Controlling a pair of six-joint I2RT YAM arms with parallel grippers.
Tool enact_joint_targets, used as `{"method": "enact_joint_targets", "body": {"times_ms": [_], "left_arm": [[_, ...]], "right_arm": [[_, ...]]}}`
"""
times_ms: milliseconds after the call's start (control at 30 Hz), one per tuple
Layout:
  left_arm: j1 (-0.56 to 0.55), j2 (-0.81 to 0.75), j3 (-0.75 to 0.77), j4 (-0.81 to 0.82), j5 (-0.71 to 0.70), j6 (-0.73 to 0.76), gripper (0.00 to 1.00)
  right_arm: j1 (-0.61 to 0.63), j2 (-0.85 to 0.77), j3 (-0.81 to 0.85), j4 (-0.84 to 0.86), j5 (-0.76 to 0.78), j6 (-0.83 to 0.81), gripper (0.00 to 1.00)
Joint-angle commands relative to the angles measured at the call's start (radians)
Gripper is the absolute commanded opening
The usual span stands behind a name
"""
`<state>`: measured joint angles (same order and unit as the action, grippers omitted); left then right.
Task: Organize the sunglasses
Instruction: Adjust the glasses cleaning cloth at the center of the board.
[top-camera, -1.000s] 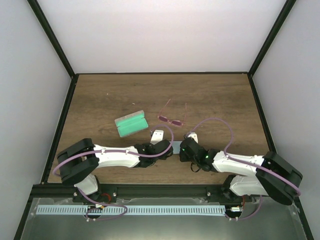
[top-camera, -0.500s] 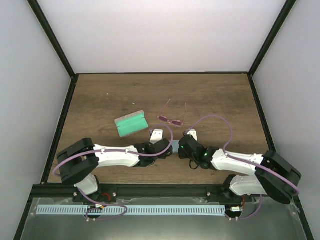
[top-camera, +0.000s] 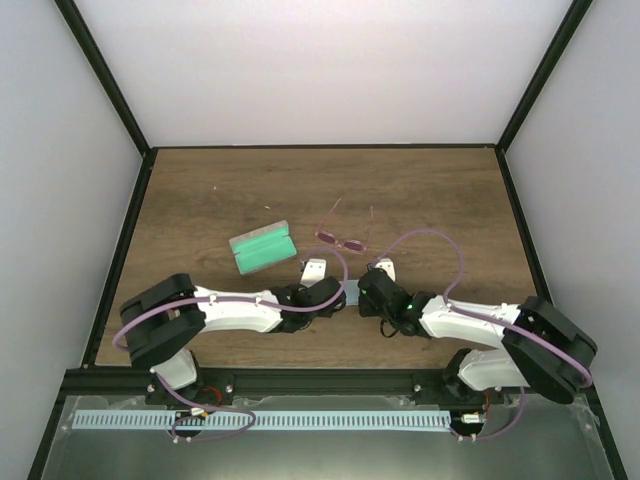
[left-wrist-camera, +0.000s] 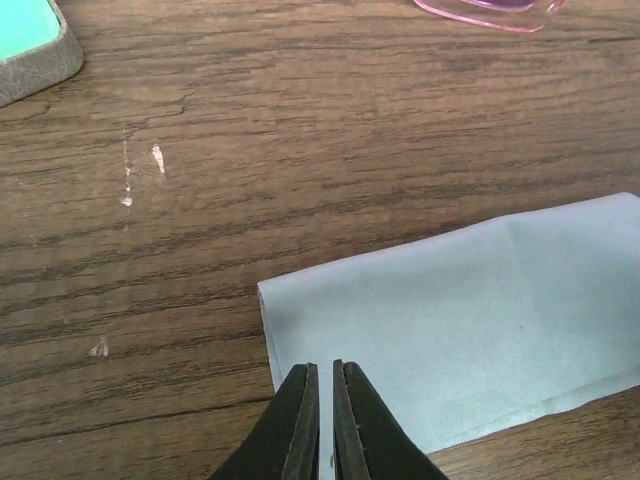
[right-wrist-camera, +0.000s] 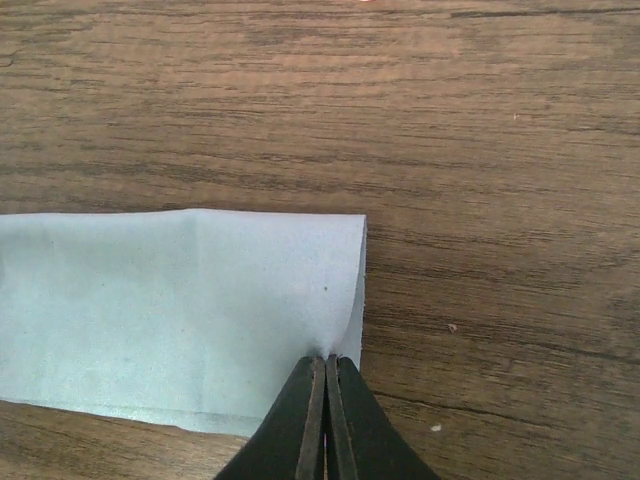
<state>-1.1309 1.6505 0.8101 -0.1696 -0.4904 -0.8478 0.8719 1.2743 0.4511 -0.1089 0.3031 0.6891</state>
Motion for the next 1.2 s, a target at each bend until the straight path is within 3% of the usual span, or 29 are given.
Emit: {"method": "enact_joint_targets", "body": {"times_ms": [0, 400, 467, 567, 633, 733, 900, 1167], "left_arm": [[0.007, 0.021, 0.009, 0.018, 0.004, 0.013, 0.07], [0.011, 0.024, 0.002, 0.023, 0.01, 0.013, 0.07], [0.011, 0.026, 0.004, 0.024, 0.009, 0.013, 0.07], [0.015, 0.033, 0.006, 0.023, 0.006, 0.013, 0.07], [0.019, 0.037, 0.006, 0.023, 0.004, 0.015, 0.07], [0.031, 0.043, 0.004, 0.027, 0.001, 0.015, 0.1], [0.054, 0.041, -0.016, 0.058, 0.018, 0.015, 0.28], [0.059, 0.053, -0.016, 0.06, 0.032, 0.012, 0.31]], "right_arm": [[-0.009, 0.017, 0.033, 0.024, 0.011, -0.01, 0.01], [-0.01, 0.02, 0.031, 0.025, -0.003, -0.011, 0.01], [-0.009, 0.016, 0.029, 0.022, -0.005, -0.011, 0.07], [-0.01, 0.002, 0.025, 0.016, 0.0, -0.006, 0.29], [-0.009, -0.012, 0.022, 0.013, 0.008, -0.004, 0.38], [-0.013, -0.022, 0.024, 0.017, 0.014, -0.006, 0.42], [-0.02, 0.031, 0.045, 0.035, 0.009, -0.018, 0.45], [-0.022, 0.108, 0.067, 0.068, -0.009, -0.03, 0.45]]}}
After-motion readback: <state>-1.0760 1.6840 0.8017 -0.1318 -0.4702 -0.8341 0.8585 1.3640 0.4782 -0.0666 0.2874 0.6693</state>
